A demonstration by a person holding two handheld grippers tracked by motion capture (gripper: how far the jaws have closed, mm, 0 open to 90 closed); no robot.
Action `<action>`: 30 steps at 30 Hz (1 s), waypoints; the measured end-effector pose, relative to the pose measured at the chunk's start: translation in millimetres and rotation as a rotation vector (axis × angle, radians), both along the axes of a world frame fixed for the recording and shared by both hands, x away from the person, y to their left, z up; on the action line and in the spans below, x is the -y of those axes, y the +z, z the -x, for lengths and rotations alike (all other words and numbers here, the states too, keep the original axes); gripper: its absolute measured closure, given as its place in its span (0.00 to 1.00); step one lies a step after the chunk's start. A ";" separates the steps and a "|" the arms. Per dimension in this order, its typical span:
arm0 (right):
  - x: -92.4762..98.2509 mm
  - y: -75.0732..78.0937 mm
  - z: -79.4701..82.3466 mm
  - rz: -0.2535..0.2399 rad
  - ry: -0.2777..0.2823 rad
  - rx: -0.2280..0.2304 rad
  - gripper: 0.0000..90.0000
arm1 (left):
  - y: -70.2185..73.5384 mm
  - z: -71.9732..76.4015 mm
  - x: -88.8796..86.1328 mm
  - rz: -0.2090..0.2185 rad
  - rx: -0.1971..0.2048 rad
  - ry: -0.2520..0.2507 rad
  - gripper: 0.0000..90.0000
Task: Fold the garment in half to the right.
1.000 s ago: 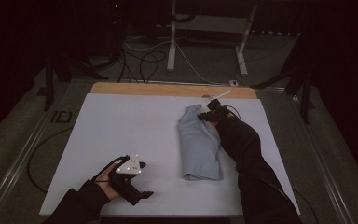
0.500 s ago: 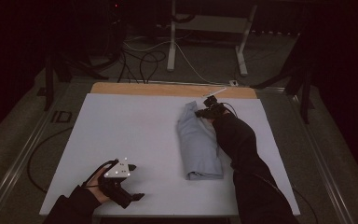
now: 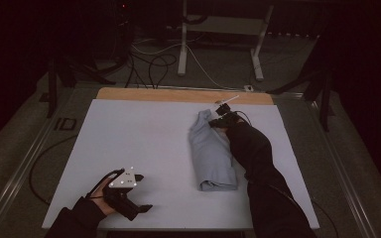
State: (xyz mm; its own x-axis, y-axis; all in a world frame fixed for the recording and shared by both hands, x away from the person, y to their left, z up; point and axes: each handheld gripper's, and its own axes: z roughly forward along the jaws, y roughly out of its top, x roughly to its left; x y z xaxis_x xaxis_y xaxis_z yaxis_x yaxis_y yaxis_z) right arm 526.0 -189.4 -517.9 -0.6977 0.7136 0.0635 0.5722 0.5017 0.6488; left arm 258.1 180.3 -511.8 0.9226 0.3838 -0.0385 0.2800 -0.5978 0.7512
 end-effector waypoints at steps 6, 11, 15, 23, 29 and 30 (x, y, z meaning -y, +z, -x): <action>-0.3 0.2 -0.1 0.000 -0.014 -0.014 0.90 | 0.3 0.7 0.3 -0.001 0.001 -0.003 0.00; 1.3 3.2 1.3 -0.001 -0.002 -0.004 0.71 | 1.8 0.6 -1.1 0.004 0.006 -0.003 0.00; 3.0 17.5 5.5 -0.022 -0.007 0.043 0.60 | 1.7 0.1 -2.1 0.008 0.006 -0.001 0.00; -13.3 46.0 15.4 -0.078 0.061 0.119 0.94 | 0.2 -0.8 -2.1 0.009 0.005 0.003 0.00; -30.3 29.0 10.6 -0.022 0.101 0.076 1.00 | 0.6 -1.0 -3.2 0.015 0.006 0.004 0.00; -31.9 26.5 9.1 -0.014 0.096 0.067 1.00 | 0.6 -1.2 -3.4 0.019 0.005 0.005 0.00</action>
State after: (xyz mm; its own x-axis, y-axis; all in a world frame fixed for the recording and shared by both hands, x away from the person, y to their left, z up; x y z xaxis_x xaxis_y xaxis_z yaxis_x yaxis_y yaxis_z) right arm 517.0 -157.4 -491.4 -0.7655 0.6430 0.0239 0.4773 0.5427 0.6911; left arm 259.3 183.7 -511.2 0.9207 0.3880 -0.0414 0.2795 -0.5816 0.7639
